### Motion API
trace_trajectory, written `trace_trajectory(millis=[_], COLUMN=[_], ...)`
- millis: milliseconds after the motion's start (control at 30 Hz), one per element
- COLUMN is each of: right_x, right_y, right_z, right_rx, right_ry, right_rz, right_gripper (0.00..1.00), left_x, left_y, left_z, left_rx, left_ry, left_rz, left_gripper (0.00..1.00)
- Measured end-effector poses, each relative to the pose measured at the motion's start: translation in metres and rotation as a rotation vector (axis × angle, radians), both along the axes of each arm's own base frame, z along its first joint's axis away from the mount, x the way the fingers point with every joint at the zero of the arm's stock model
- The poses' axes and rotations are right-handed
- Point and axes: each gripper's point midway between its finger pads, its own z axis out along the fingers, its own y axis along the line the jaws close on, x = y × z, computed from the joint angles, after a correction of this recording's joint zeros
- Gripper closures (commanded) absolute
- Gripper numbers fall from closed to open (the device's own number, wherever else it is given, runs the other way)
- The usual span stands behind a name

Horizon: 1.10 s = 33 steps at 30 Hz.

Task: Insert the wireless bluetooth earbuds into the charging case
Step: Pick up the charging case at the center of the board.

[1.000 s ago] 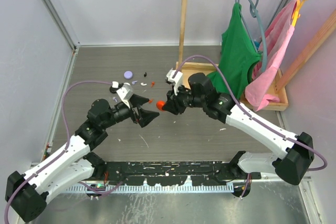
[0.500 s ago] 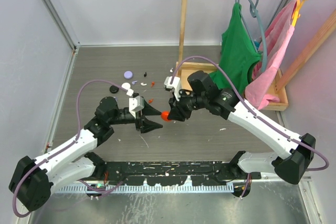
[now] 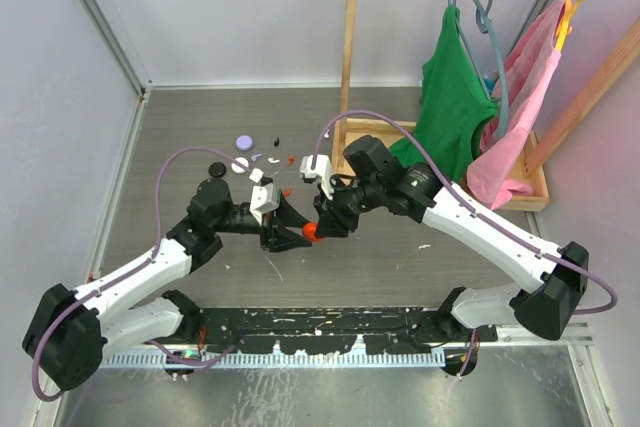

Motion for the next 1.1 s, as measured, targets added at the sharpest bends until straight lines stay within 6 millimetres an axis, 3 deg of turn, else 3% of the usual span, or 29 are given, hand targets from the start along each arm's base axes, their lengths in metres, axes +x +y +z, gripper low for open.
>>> trace_trajectory(millis=[133, 400, 733, 933, 1100], right_x=[-0.002, -0.003, -0.003, 0.000, 0.008], right_y=[0.000, 0.000, 0.000, -0.002, -0.001], right_z=[0.000, 0.000, 0.000, 0.005, 0.015], right_rx=[-0.004, -0.004, -0.004, 0.003, 0.053], right_ry=[0.004, -0.007, -0.017, -0.043, -0.113], right_rz=[0.011, 0.023, 0.030, 0.014, -0.021], right_gripper=[0.81, 0.81, 0.80, 0.53, 0.35], left_x=[-0.001, -0.001, 0.001, 0.003, 0.007], left_y=[0.000, -0.002, -0.002, -0.003, -0.002], left_z=[-0.001, -0.002, -0.003, 0.001, 0.002], left_rx=[0.002, 0.009, 0.020, 0.028, 0.025], left_ry=[0.004, 0.015, 0.024, 0.033, 0.022], left_rz=[-0.008, -0.016, -0.003, -0.001, 0.035], left_gripper=[0.66, 0.62, 0.88, 0.99, 1.00])
